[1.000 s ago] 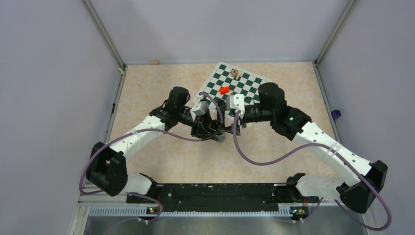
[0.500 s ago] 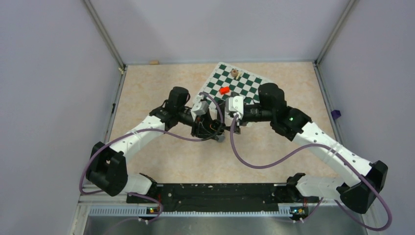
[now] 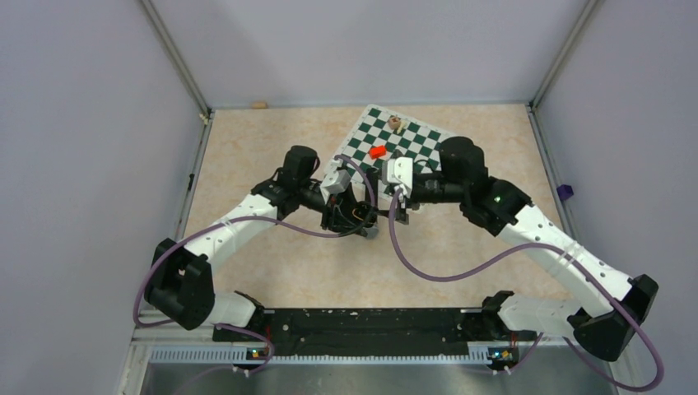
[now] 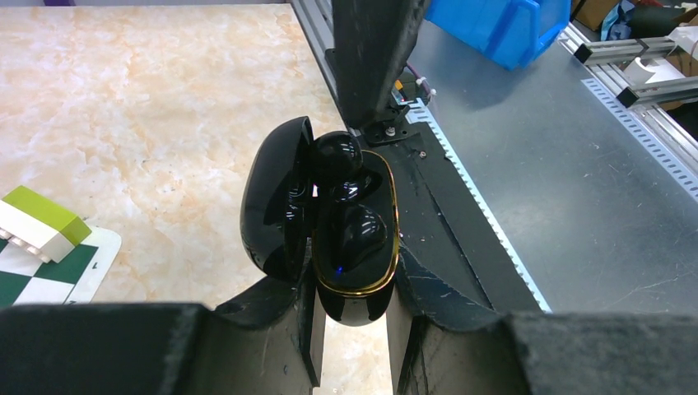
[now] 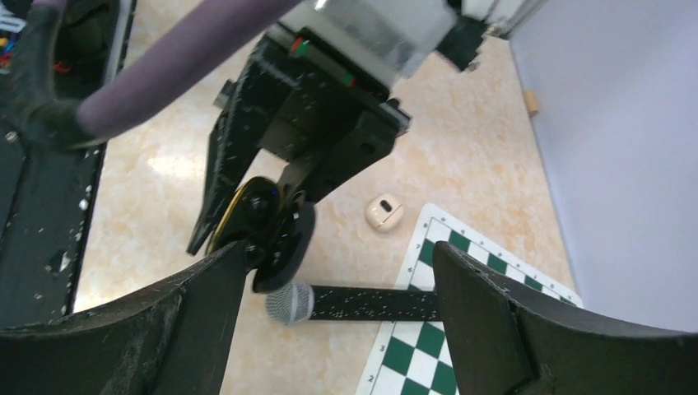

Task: Insert the wireless bluetooth earbuds into the charging case

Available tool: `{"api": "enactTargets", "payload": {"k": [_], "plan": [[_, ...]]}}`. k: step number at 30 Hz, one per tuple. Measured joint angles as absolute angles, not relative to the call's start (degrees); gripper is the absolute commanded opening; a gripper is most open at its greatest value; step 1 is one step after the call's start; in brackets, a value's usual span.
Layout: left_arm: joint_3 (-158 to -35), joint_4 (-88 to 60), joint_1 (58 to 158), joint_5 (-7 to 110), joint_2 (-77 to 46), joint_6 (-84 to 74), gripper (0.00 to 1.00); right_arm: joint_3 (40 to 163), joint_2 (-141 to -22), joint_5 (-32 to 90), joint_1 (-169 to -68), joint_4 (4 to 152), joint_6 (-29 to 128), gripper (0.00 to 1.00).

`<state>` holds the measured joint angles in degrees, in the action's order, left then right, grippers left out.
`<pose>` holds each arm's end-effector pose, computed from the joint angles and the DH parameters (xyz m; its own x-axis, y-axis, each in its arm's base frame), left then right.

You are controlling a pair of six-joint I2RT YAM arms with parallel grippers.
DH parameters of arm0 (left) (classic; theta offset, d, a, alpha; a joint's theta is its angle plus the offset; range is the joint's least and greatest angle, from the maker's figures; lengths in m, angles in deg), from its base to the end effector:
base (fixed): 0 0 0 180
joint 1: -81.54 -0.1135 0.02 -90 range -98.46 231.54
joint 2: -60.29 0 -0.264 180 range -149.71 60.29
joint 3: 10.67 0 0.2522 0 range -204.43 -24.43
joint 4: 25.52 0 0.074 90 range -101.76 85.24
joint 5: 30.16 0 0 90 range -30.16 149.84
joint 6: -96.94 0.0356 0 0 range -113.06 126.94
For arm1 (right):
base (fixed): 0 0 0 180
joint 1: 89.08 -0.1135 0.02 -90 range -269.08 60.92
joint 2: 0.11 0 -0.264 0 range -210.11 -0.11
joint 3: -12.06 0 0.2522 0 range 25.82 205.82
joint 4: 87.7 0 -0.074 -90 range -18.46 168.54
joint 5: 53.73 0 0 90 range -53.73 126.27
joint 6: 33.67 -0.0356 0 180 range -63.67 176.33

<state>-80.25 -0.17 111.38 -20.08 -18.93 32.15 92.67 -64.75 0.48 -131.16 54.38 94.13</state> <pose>0.2298 -0.1722 0.2846 -0.1149 0.1519 -0.9817 0.9237 -0.3473 -0.1619 0.1678 0.1795 0.3830 0.3607 -0.3441 -0.8669 -0.9177 0.0349 -0.3957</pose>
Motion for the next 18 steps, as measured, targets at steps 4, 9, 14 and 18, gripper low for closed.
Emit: {"api": "enactTargets", "payload": {"k": [4, 9, 14, 18], "plan": [[-80.3, -0.1, 111.4, -20.2, -18.9, 32.3, 0.00, 94.2, -65.7, 2.3, -131.0, 56.7, 92.2, 0.82], [-80.3, 0.0, 111.4, -20.4, -18.5, 32.6, 0.00, 94.2, -66.4, 2.4, -130.9, 57.1, 91.2, 0.82], [-80.3, 0.2, 111.4, -20.5, -18.4, 32.6, 0.00, 93.4, -66.3, 2.6, -130.9, 57.6, 91.9, 0.82], [-80.3, 1.0, 111.4, -20.5, -18.5, 32.6, 0.00, 91.7, -66.3, 3.3, -130.9, 58.8, 92.8, 0.82]]}}
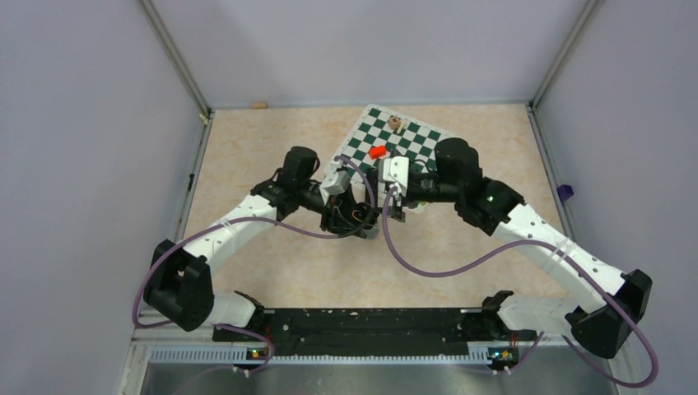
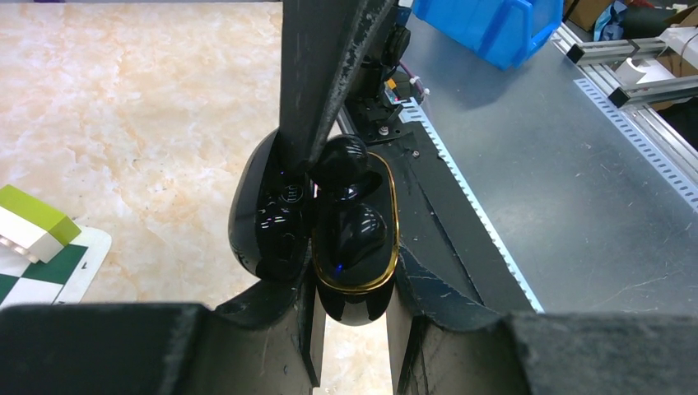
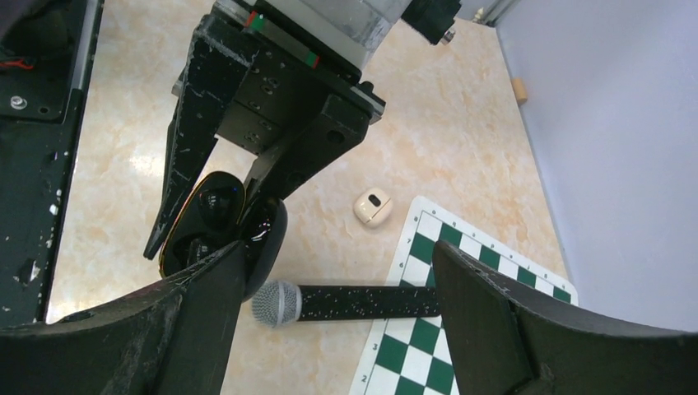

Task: Insert the wireless bluetooth earbuds into the charging case

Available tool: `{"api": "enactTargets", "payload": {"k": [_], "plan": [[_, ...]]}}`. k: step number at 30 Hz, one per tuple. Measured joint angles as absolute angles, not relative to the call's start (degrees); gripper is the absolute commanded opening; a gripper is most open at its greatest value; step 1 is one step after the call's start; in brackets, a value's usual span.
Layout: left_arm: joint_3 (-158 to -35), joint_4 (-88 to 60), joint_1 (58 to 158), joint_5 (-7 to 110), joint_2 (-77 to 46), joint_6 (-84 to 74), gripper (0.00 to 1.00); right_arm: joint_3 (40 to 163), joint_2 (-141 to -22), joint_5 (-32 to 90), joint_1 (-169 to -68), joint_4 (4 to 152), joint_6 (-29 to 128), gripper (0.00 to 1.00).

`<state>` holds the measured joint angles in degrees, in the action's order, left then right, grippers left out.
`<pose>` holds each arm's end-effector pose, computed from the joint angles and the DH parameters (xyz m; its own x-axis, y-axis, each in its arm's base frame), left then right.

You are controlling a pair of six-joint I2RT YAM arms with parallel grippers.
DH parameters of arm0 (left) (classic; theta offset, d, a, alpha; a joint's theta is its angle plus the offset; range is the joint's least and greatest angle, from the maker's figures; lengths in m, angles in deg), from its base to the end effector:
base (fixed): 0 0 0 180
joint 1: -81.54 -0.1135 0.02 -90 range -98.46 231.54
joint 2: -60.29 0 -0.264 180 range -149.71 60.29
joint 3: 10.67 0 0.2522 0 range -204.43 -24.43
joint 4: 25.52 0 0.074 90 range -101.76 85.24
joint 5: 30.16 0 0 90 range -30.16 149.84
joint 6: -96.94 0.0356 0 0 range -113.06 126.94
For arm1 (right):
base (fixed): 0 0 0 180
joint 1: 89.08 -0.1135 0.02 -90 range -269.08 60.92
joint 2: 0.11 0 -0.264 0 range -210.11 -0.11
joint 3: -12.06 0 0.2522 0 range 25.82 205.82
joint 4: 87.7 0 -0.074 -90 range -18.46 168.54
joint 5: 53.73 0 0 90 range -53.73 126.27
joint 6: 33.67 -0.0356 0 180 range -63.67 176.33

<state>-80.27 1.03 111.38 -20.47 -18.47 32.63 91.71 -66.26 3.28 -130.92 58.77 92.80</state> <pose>0.2276 -0.1710 0.2856 -0.1190 0.1524 -0.9811 0.9206 -0.3532 -0.1665 0.1778 0.1852 0.3783 0.3539 -0.3523 -0.8664 -0.9081 0.0923 -0.4085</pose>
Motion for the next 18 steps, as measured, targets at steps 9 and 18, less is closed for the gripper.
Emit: {"api": "enactTargets", "payload": {"k": [9, 18], "plan": [[-80.3, 1.6, 111.4, -20.6, -18.4, 32.6, 0.00, 90.3, -66.4, 0.7, -130.9, 59.2, 92.9, 0.82], [-80.3, 1.6, 111.4, -21.1, -18.4, 32.7, 0.00, 94.0, -67.2, 0.3, -130.6, 57.0, 92.0, 0.82]]}}
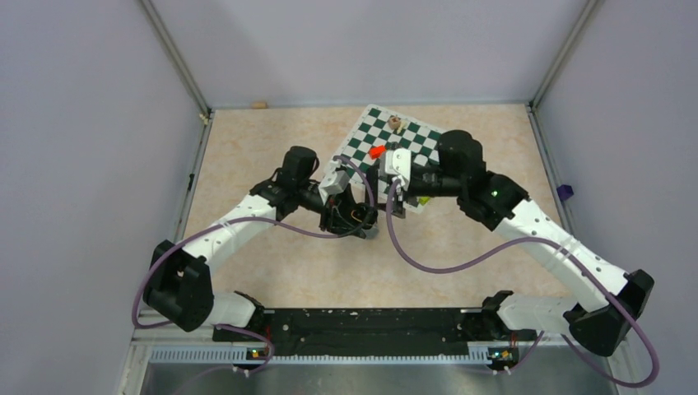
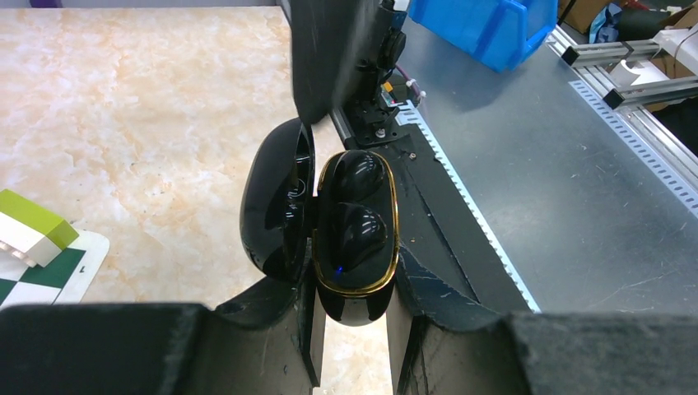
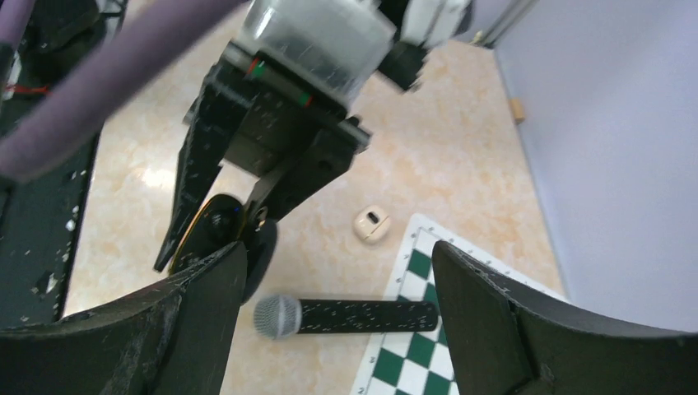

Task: Insert the wireless bluetooth earbuds into the charging case

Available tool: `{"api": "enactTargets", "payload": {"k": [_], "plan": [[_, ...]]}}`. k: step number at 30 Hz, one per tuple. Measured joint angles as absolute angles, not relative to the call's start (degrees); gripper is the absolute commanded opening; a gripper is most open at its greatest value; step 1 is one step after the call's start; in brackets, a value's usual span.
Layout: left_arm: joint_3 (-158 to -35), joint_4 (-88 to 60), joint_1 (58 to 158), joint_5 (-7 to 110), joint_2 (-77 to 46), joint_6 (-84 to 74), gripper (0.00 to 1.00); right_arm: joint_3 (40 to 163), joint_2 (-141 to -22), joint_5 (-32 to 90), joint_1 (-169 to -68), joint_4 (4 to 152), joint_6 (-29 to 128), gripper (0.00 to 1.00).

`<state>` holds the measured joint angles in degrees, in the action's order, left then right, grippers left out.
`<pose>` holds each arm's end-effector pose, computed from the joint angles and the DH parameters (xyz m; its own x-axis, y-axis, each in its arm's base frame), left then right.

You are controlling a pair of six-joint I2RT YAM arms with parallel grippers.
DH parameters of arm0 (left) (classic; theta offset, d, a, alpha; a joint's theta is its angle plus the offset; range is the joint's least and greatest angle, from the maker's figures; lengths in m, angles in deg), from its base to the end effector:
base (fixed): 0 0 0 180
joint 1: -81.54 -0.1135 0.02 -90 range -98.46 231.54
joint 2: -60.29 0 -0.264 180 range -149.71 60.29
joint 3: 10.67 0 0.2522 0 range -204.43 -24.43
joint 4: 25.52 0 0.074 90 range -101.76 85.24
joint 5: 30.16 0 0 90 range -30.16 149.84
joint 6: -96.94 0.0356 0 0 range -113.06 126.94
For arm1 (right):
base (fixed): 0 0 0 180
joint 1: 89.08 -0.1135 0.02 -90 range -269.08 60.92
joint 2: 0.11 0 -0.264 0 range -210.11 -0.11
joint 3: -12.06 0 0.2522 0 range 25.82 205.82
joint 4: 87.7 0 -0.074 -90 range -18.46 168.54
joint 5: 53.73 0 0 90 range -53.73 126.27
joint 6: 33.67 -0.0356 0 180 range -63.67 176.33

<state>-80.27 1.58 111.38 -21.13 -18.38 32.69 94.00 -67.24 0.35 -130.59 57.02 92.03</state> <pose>0.2266 -0.1705 0.2856 -0.1267 0.1513 -0.9803 0.9156 -0.3623 -0.1743 0.1790 0.1863 0.3853 0.3407 -0.3295 -0.8805 -0.9229 0.0614 -0.3801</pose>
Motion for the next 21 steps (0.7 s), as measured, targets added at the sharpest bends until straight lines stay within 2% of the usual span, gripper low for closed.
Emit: {"api": "enactTargets", "payload": {"k": [5, 11, 21], "plan": [[-80.3, 1.6, 111.4, -21.3, -18.3, 32.8, 0.00, 98.0, -66.5, 4.5, -129.7, 58.4, 90.9, 0.83], [-80.3, 1.6, 111.4, -21.3, -18.2, 32.8, 0.00, 91.9, -66.3, 7.2, -129.3, 62.4, 90.3, 0.85], [-80.3, 1.7, 111.4, -21.8, -18.0, 32.9, 0.00, 89.6, -67.8, -1.7, -129.3, 60.1, 90.2, 0.84]]}}
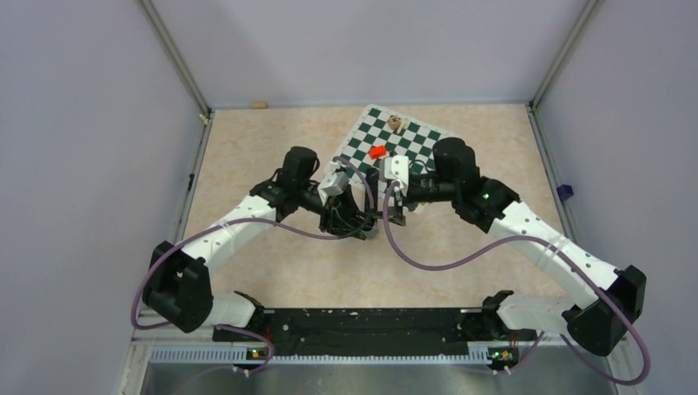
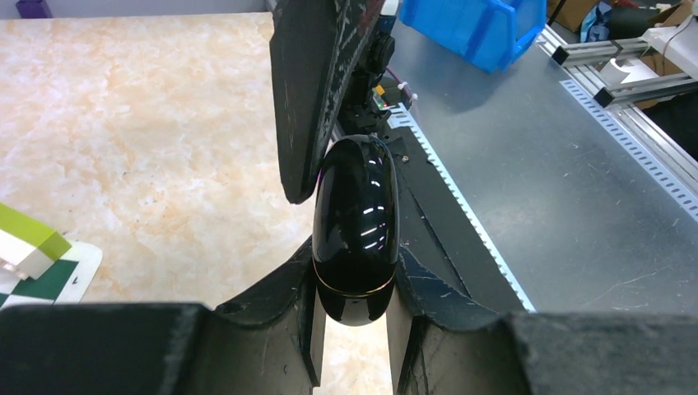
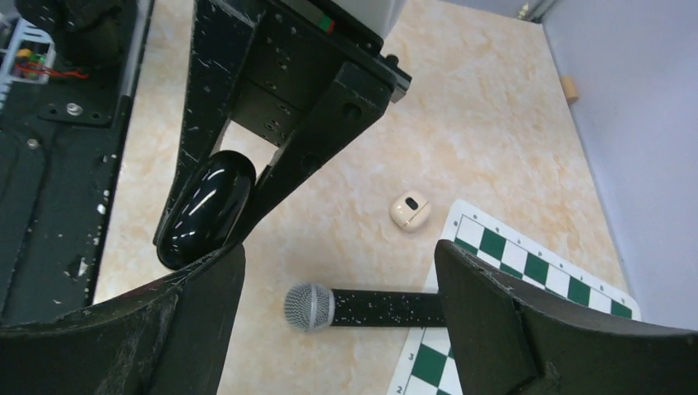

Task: Insert the wireless bluetooth earbuds into the charging case

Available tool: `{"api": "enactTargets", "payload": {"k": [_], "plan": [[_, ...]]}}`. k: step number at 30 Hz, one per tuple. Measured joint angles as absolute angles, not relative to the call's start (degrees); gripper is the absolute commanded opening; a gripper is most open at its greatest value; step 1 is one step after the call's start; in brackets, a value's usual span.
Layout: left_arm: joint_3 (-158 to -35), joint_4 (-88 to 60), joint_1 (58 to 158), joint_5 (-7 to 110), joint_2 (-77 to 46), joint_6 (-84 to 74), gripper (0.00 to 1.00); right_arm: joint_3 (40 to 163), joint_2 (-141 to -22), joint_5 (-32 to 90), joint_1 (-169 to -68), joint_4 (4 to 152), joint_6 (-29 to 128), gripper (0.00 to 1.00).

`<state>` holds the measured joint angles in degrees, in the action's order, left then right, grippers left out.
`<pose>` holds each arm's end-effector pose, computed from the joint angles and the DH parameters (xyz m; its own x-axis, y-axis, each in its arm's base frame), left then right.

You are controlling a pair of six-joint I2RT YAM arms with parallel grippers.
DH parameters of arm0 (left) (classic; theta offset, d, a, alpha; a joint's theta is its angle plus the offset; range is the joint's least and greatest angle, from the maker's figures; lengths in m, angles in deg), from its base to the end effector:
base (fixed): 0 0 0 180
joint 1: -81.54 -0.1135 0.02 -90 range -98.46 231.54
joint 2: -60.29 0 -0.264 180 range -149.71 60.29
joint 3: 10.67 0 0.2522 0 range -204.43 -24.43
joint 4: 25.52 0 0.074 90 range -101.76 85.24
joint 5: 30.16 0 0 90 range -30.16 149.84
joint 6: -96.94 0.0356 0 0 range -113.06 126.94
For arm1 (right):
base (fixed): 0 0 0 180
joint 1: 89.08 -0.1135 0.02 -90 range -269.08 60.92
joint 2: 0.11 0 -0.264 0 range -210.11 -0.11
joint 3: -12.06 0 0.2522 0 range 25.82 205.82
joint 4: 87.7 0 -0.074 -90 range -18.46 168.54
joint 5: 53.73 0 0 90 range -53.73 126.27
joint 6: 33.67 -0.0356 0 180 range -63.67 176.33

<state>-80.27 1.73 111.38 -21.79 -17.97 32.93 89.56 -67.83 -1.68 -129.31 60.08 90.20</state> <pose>0.2251 -0.1697 0.2876 -0.1210 0.1429 -0.9823 0.9128 -0.3728 -0.1667 0.1865 0.1864 0.3617 0.2837 -0.3356 -0.8983 -0.9456 0.0577 -0.3202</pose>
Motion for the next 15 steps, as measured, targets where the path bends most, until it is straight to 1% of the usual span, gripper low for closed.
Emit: {"api": "enactTargets", "payload": {"k": [4, 7, 8, 9, 10, 13, 15], "plan": [[-80.3, 1.8, 111.7, -22.8, -18.0, 33.1, 0.00, 91.0, -67.4, -5.9, -128.6, 59.4, 89.4, 0.85], [-80.3, 1.8, 111.6, -22.1, -18.0, 33.1, 0.00, 92.9, -67.0, -6.4, -128.6, 58.7, 89.2, 0.89], [-80.3, 1.8, 111.6, -21.6, -18.0, 33.3, 0.00, 93.3, -66.6, -5.3, -128.7, 58.4, 89.6, 0.92], [-80.4, 2.2, 111.4, -21.0, -17.9, 33.8, 0.00, 93.4, -66.1, -3.6, -128.7, 58.1, 89.9, 0.97], [-80.6, 3.2, 111.1, -20.2, -17.9, 34.7, 0.00, 93.4, -65.5, -0.7, -128.7, 57.6, 90.4, 0.99], [-81.2, 6.2, 109.2, -18.1, -17.4, 38.3, 0.00, 92.6, -63.6, 9.1, -128.5, 57.0, 92.1, 0.99], [-81.2, 8.6, 105.9, -16.3, -16.0, 41.2, 0.00, 90.2, -61.1, 15.1, -127.5, 56.4, 93.9, 0.99]]}}
